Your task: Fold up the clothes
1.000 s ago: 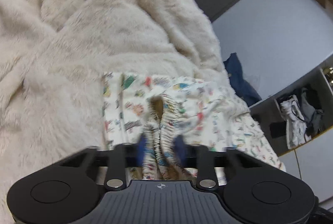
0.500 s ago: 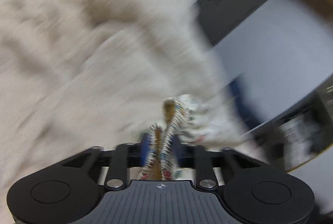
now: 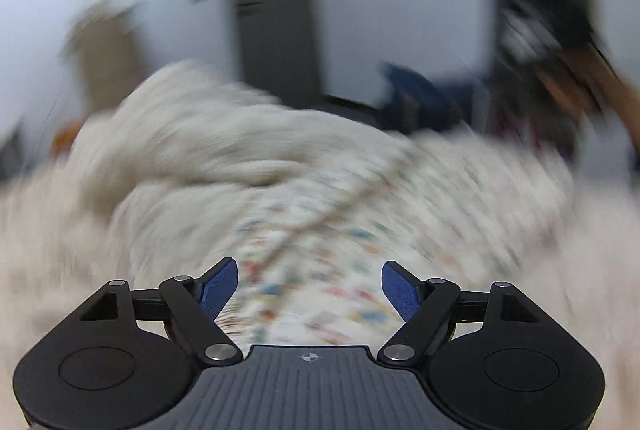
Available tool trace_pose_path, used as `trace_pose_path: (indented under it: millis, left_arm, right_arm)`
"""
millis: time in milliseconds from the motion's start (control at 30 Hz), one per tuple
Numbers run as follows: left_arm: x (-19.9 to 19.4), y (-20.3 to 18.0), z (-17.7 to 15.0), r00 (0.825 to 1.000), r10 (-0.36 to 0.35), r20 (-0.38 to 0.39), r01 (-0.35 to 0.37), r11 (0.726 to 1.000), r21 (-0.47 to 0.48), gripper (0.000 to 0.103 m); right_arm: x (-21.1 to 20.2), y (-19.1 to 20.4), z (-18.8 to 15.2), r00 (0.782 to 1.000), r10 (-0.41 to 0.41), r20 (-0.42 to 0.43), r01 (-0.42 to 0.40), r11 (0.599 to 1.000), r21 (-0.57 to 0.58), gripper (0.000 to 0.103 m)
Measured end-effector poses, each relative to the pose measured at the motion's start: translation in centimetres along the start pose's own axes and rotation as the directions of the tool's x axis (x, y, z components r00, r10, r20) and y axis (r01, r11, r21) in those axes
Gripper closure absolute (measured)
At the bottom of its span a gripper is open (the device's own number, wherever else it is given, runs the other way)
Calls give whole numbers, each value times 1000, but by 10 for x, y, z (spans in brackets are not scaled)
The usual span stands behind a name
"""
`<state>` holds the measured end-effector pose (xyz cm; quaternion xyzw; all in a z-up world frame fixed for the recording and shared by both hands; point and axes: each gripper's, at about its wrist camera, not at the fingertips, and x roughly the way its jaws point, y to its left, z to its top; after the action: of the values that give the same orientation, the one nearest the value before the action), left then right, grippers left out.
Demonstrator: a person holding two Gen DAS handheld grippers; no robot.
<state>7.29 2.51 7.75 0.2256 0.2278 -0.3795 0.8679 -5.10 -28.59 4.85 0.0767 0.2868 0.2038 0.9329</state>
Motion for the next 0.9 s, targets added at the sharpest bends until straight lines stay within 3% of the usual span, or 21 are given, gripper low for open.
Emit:
trace_pose_path:
  millis: [200,267,333,433,533,600,700,733,767,800,900]
  left_arm:
    - [24,-72,-3,992,-88,-89,107,966,236,28]
    - [31,-82,-9,991,-64,-119,97,950,296,27]
    - [36,-82,-15,992,-32,-125,72,941,330,20]
    - [35,-73,-22,991,37,-129,14,925,380,19]
    - [32,-56,-29,985,106,-139,-39,908,417,20]
    - [34,-54,-35,977,154,-144,-74,890,450,21]
    - [40,-57,-48,974,170,-147,-74,860,505,22]
    - [42,-59,-51,976,163,-147,-66,857,510,23]
    - [45,-63,-55,977,153,-152,-52,850,525,23]
    - [47,-66,-58,977,149,-152,-45,842,538,23]
    - [57,-75,-64,982,149,-117,-55,818,573,21]
  right_arm:
    - [-16,-8,-39,995,-9,-97,1,996,-84,31]
    - [-25,3,-48,993,13,-115,-29,990,-135,31]
    - [-31,21,-53,988,82,-133,-107,974,-197,31]
    - [-31,53,-55,967,170,-190,-221,930,-294,31]
    - [-32,94,-63,947,175,-268,-284,846,-452,31]
    - [-29,116,-71,942,119,-313,-285,774,-566,31]
    - [-23,130,-93,932,-63,-357,-251,599,-760,31]
    - [-22,129,-96,928,-96,-359,-242,577,-780,30]
    - [-18,124,-103,916,-173,-362,-222,531,-817,30]
    - [-14,119,-107,905,-231,-358,-203,504,-839,30]
    - [0,108,-113,910,-258,-323,-160,501,-851,30]
